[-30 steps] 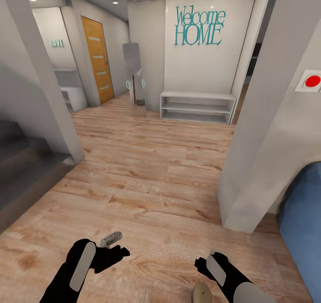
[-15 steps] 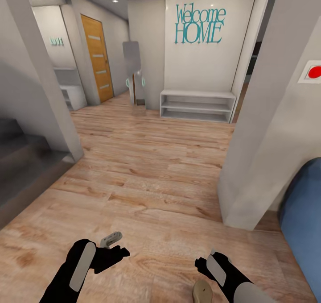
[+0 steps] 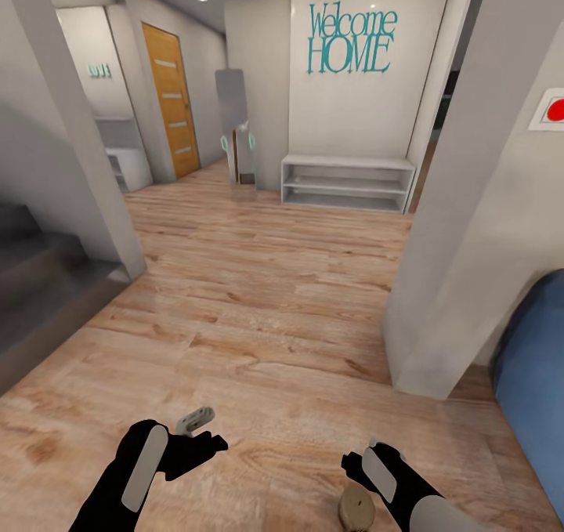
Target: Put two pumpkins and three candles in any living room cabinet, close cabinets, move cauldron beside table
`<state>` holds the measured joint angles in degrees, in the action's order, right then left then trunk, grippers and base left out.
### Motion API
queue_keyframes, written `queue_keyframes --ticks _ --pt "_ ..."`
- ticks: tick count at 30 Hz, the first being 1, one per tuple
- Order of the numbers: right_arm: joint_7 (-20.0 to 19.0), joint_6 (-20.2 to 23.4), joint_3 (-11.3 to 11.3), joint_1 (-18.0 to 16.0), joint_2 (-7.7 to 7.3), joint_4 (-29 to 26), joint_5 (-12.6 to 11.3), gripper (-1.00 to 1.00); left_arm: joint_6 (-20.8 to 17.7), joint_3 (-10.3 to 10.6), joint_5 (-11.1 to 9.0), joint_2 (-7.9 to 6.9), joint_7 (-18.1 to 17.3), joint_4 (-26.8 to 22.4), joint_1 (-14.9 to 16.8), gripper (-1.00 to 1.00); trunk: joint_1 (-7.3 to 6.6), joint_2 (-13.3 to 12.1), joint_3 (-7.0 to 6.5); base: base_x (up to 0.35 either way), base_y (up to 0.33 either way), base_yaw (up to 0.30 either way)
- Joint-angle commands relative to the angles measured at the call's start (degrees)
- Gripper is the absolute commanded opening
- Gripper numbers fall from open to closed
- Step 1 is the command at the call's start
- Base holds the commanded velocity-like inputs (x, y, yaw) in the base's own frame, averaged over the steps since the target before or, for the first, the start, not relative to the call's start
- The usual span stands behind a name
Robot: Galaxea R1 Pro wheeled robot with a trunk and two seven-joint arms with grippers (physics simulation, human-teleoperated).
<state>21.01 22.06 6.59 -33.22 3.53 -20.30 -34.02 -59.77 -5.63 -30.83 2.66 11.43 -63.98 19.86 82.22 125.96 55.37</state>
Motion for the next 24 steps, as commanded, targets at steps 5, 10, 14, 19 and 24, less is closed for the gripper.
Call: queue_keyframes --ticks 5,10,14,19,24 --pt "0.00 -0.07 0.00 0.00 0.06 0.00 0.00 1.00 0.00 0.00 -0.02 -0.01 0.00 0.00 0.00 1.00 1.10 2.02 0.90 0.000 0.000 0.000" --pt "0.00 -0.09 0.06 0.00 0.07 0.00 0.00 1.00 0.00 0.00 -0.02 -0.02 0.00 0.00 0.00 1.00 2.20 4.03 1.80 0.000 0.000 0.000" --pt "0.00 -1.89 0.15 0.00 0.08 0.11 0.01 1.00 0.00 0.00 -0.02 -0.02 0.01 0.00 0.00 1.00 3.08 5.63 2.52 0.000 0.000 0.000" --pt "0.00 -3.71 0.24 0.00 0.15 0.17 0.00 1.00 -0.06 -0.06 -2.03 -0.61 0.00 -0.05 0.00 1.00 4.18 7.64 3.42 0.000 0.000 0.000" --pt "0.00 -4.10 0.26 0.00 0.08 0.17 0.01 1.00 -0.17 0.31 -20.12 -9.04 0.00 -0.08 0.00 1.00 5.28 9.64 4.31 0.000 0.000 0.000"
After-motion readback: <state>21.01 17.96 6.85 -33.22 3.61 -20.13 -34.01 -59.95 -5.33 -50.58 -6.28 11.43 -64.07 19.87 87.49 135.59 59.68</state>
